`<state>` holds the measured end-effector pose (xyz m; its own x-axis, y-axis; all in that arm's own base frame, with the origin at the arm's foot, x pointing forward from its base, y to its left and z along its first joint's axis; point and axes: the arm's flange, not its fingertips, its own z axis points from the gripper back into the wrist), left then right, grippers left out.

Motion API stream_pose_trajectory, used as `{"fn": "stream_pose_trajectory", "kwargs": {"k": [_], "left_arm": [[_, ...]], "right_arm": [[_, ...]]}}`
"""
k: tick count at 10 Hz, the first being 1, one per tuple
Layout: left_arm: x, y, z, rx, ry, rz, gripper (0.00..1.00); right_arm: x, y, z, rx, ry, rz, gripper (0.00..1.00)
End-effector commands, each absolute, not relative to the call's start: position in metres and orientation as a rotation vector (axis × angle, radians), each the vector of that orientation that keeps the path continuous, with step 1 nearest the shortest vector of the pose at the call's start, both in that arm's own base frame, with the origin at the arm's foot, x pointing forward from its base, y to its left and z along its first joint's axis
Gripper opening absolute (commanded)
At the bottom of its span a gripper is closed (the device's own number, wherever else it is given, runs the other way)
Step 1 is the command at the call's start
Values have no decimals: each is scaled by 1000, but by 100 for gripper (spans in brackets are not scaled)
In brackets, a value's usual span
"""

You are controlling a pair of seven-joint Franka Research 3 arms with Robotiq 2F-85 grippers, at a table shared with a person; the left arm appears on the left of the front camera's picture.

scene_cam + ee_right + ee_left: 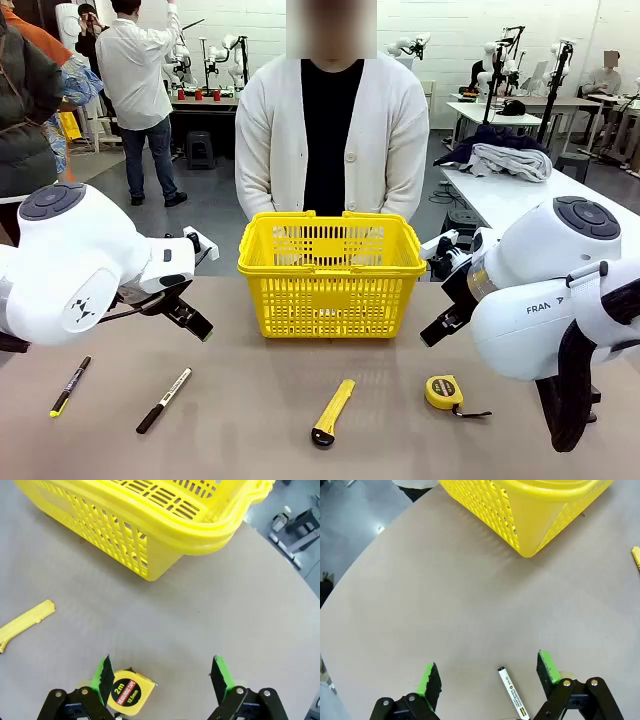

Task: Place the items the person wants into the basket.
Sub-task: Pick up the item the person points to and place it in the Market Basket.

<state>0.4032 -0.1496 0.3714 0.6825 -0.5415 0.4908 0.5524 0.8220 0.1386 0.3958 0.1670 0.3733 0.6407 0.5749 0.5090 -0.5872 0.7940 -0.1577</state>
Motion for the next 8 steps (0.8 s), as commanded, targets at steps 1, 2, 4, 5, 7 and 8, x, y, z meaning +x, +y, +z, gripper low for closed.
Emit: {"fn": "stream_pose_trajectory", "kwargs": {"k": [1,2,4,5,7,8], "left_arm": [[403,-150,371,-21,-544,-614,100],[403,-150,371,-21,-544,-614,100],[403,-150,371,-21,-544,-614,100],[403,-150,371,-21,-544,-614,100],[403,-150,371,-21,-544,-614,100],[403,-150,371,-21,-544,-614,100]], "right_arm": [[396,167,373,23,-572,663,100],[396,167,373,23,-572,663,100],[396,167,373,23,-572,663,100],[396,167,373,23,-572,663,100],[396,167,373,23,-572,663,100],[396,167,373,23,-572,663,100]]}}
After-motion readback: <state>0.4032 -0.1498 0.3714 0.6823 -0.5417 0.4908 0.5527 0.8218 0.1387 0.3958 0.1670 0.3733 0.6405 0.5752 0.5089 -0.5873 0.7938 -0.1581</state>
